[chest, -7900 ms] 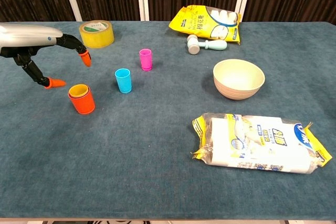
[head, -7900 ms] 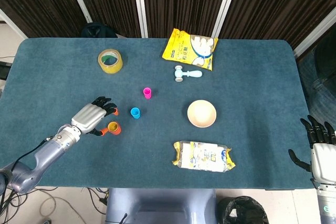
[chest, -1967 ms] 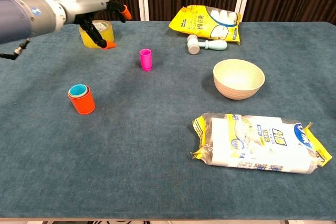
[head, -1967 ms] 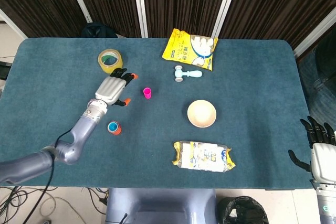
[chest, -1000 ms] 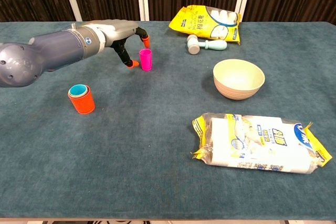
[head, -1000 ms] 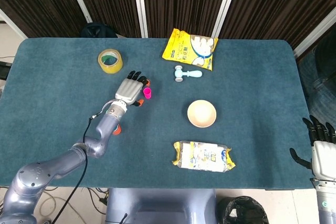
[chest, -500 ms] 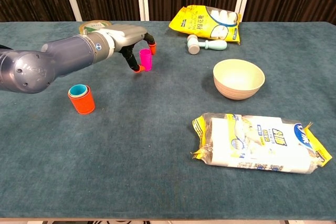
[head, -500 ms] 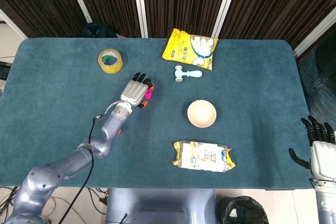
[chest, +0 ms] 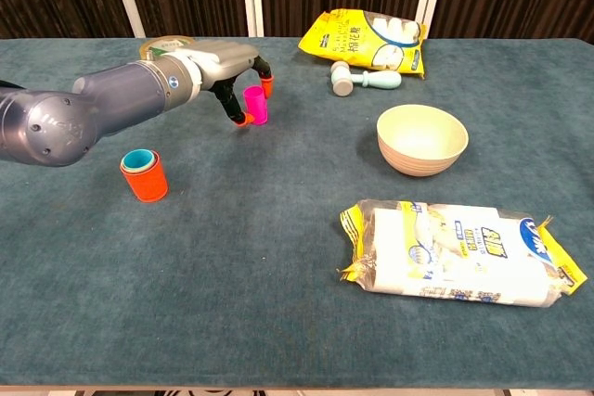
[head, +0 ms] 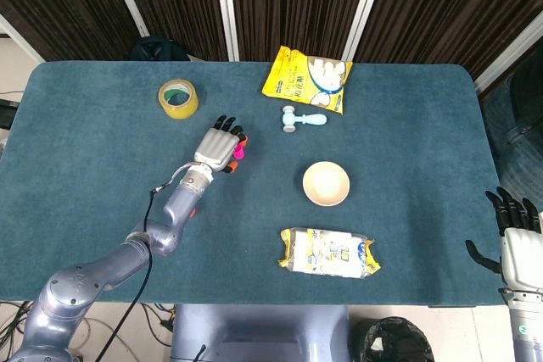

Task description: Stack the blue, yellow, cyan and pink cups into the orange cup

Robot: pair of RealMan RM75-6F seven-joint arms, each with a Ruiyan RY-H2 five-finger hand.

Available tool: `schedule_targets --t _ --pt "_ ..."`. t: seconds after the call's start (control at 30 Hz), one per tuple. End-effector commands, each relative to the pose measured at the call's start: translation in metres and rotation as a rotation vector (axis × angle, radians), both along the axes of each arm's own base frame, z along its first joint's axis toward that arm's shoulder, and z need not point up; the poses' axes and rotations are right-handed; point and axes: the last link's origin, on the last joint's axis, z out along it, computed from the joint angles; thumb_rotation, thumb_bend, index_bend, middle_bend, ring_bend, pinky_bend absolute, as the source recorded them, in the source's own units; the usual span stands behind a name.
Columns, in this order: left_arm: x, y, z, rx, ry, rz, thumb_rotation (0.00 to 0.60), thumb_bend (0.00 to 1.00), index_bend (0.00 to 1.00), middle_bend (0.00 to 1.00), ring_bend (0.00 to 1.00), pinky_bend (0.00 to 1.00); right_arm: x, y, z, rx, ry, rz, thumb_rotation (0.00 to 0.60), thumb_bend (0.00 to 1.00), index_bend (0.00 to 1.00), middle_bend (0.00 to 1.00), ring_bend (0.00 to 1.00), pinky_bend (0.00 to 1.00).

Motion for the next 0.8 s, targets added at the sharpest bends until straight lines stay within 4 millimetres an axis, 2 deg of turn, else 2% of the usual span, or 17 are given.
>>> schedule_targets --t 0.03,0.2,0.53,0.8 --pt "-0.0014 0.0004 0.0003 0.005 0.017 -0.005 0.600 0.28 0.37 0.20 0.00 0.00 0.0001 -0.0001 -0.0003 0.001 0.000 -0.001 0.600 0.32 0.13 0.08 0.12 0.03" --pt "-0.0008 0.0009 0.0006 0.012 0.021 -0.005 0.600 0.28 0.37 0.20 0.00 0.00 -0.0002 0.0002 -0.0009 0.005 -0.003 -0.004 0.600 0.32 0.13 0.08 0.12 0.03" --pt "-0.0024 0.0013 0.0009 0.027 0.030 -0.001 0.600 0.32 0.46 0.23 0.00 0.00 0.0000 0.0005 -0.0006 0.007 -0.008 -0.006 0.600 0.32 0.13 0.08 0.12 0.03" --pt "0.0006 0.0008 0.0027 0.035 0.023 -0.006 0.600 0.35 0.48 0.24 0.00 0.00 0.0005 0.0010 -0.0010 0.012 -0.018 -0.007 0.600 0.32 0.13 0.08 0.12 0.03"
